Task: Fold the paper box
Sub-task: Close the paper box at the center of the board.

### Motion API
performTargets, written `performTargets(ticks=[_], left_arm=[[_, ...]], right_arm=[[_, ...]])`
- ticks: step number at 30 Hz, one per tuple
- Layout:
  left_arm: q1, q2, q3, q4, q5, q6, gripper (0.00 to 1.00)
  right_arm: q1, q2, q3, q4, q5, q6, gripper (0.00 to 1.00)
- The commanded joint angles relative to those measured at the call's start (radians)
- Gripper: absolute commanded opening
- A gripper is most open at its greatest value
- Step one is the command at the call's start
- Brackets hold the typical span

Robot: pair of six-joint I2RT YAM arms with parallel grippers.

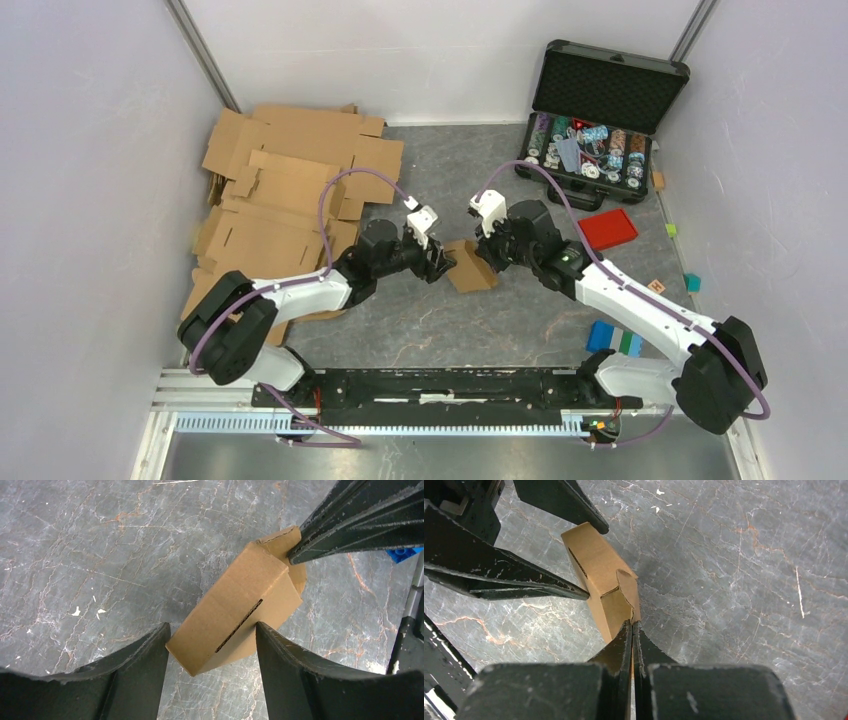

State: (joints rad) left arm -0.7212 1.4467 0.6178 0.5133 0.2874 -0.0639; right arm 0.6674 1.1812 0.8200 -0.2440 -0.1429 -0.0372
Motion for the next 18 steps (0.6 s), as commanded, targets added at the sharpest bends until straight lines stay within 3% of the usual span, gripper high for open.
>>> performTargets(ticks=[1, 6, 14, 16, 18], left_arm=[[0.003, -0.018, 0.041, 0.031, -0.065, -0.088, 0.71], [0.003, -0.090, 0.050, -0.020, -0.066, -0.135, 0.75], [0.003, -0.147, 0.130, -0.084, -0.054, -0.282, 0.74], [0.003, -0.143, 0.150, -0.086, -0.067, -0.330, 0.67], [0.003, -0.128, 0.176, -0.098, -0.098, -0.379, 0.54]], right_arm=[[0.009, 0.004, 0.030, 0.007, 0.009, 0.097, 0.00], [0.011, 0.005, 0.030, -0.001, 0.059, 0.100, 0.00], [0.014, 0.011, 0.036, 0.001, 0.070, 0.110, 0.00], [0.017, 0.009, 0.036, 0.005, 0.072, 0.112, 0.00], [0.020, 0.008, 0.032, 0.009, 0.074, 0.113, 0.00]])
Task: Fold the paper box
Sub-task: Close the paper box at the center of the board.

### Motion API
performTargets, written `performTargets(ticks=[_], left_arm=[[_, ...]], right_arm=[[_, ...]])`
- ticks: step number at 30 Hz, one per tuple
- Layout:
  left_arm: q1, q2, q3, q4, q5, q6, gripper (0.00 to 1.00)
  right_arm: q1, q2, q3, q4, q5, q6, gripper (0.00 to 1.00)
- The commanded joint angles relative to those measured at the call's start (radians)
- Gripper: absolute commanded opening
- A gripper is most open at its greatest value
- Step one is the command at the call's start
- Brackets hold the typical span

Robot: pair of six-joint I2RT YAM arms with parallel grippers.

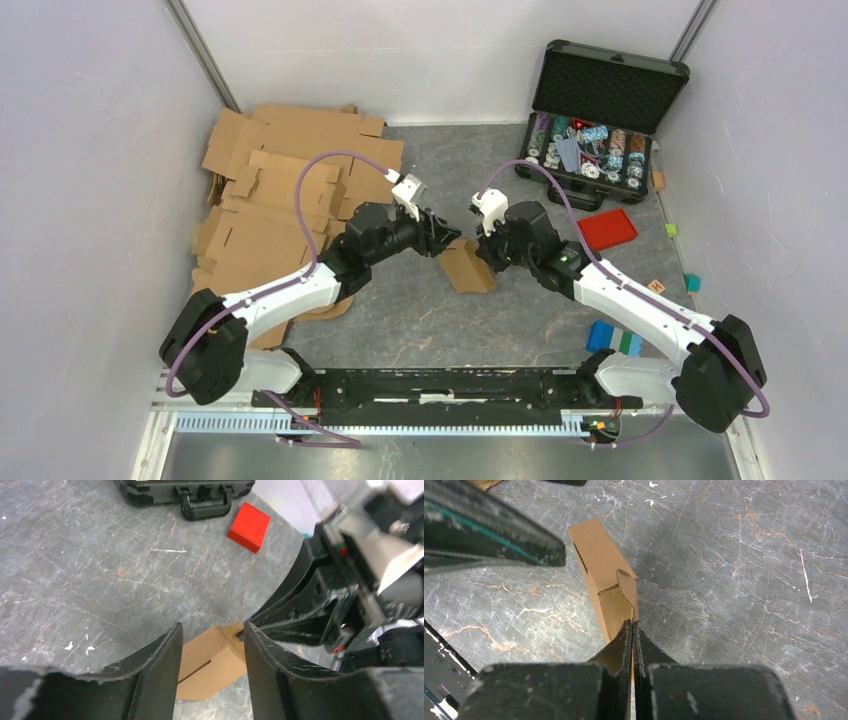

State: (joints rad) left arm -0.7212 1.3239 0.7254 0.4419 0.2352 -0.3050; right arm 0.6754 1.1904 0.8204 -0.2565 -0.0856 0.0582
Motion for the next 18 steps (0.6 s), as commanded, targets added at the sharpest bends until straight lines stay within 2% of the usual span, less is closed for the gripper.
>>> performTargets(ticks=[1, 5, 9, 18], left_arm=[[0.003, 0.011, 0.084, -0.034, -0.057, -0.151, 0.44], [0.003, 0.079, 0.146, -0.060, -0.049, -0.174, 0.19], [0.003, 0.123, 0.167, -0.065, -0.029, -0.182, 0.02], [0.004, 0.117, 0.124, -0.080, -0.060, -0.199, 0.02]], right_arm=[[0.013, -0.002, 0.031, 0.026, 0.017, 0.017, 0.00], [0.019, 0.004, 0.028, 0.032, 0.015, 0.019, 0.00], [0.024, -0.001, 0.030, 0.037, 0.019, 0.020, 0.00], [0.044, -0.002, 0.023, 0.055, 0.079, 0.014, 0.00]])
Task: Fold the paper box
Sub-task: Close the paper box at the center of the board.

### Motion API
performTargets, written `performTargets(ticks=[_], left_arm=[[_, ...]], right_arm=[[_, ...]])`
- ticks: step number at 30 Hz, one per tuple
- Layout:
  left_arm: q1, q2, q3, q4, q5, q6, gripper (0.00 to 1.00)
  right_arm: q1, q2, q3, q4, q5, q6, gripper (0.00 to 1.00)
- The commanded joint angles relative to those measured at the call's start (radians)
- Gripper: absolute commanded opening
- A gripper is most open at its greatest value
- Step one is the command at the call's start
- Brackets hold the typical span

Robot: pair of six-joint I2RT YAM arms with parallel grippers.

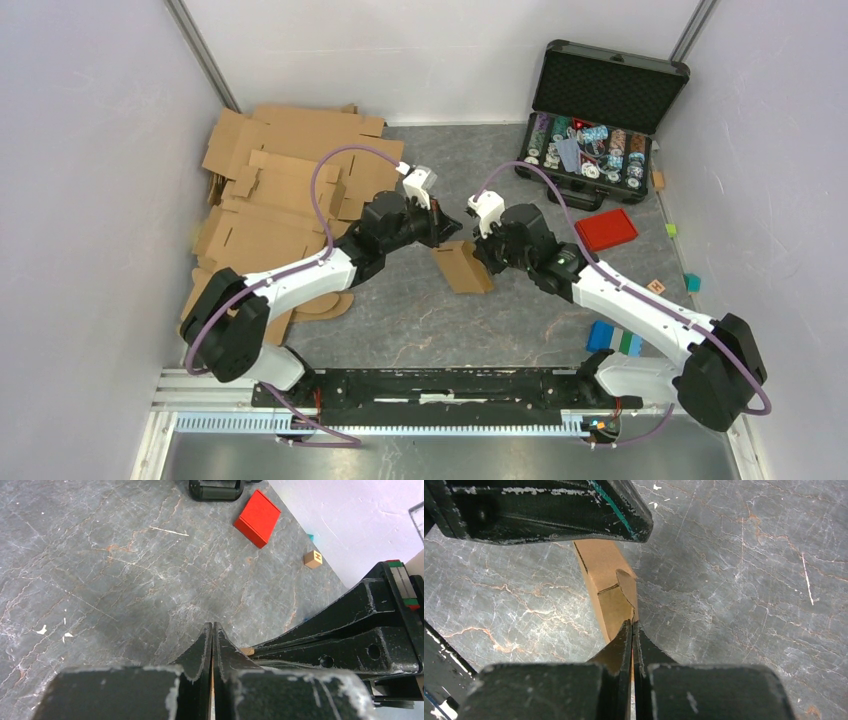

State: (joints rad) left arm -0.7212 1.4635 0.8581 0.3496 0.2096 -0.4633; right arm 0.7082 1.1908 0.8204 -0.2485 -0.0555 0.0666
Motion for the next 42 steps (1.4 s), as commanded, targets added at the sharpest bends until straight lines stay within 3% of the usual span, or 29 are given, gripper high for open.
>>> performTargets(ticks=[1, 15, 26, 35, 42], left_arm=[[0.008, -0.031, -0.015, 0.011, -0.043, -0.044, 0.02], [0.101, -0.043, -0.036, 0.016, 0.041, -0.094, 0.02], [0.209, -0.137, -0.218, 0.057, 0.020, -0.146, 0.02], [0.316, -0.219, -0.358, 0.065, 0.037, -0.154, 0.02], [0.324, -0.229, -0.421, 0.092, 0.042, -0.166, 0.02]], right_arm=[[0.011, -0.001, 0.024, 0.050, 0.049, 0.002, 0.00], [0.068, 0.078, 0.098, 0.032, 0.121, -0.027, 0.00], [0.186, 0.204, 0.226, -0.023, 0.270, -0.096, 0.00], [0.266, 0.338, 0.338, -0.060, 0.326, -0.124, 0.15], [0.304, 0.404, 0.390, -0.068, 0.306, -0.126, 0.24]])
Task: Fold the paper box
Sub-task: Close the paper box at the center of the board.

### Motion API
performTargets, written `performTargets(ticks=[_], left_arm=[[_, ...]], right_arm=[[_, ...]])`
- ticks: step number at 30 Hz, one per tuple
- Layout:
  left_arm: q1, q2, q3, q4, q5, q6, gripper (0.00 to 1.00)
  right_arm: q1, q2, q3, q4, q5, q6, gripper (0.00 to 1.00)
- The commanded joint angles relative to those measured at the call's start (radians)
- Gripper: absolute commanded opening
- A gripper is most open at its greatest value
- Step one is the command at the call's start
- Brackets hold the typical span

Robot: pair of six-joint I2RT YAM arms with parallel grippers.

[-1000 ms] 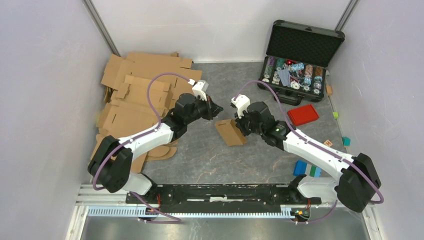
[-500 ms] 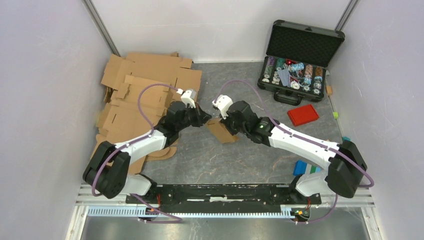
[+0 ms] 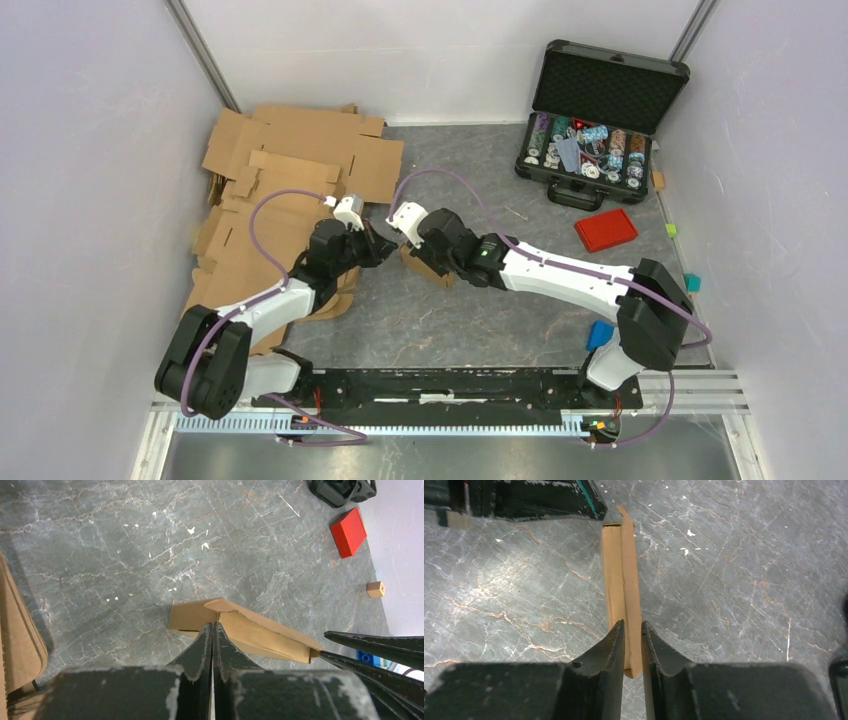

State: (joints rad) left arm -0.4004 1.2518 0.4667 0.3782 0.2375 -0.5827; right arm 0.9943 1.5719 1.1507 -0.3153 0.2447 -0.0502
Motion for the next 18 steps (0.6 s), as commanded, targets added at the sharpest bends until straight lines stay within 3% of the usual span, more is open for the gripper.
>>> performTargets(ticks=[1, 6, 13, 18], left_arm=[[0.005, -0.015, -0.036, 0.066, 0.014, -0.048, 0.02], [0.008, -0.023, -0.048, 0.067, 0.010, -0.044, 0.02], [0.024, -0.038, -0.038, 0.036, -0.004, -0.023, 0.02], [0.076, -0.041, -0.024, 0.033, 0.005, -0.032, 0.02]], right_arm=[[0.018, 0.029, 0.063, 0.000, -0.005, -0.010, 0.26], [0.018, 0.028, 0.082, -0.006, -0.047, -0.018, 0.42], [-0.015, -0.024, 0.077, -0.019, -0.081, -0.064, 0.98], [-0.101, -0.053, 0.001, 0.002, -0.223, -0.064, 0.98]])
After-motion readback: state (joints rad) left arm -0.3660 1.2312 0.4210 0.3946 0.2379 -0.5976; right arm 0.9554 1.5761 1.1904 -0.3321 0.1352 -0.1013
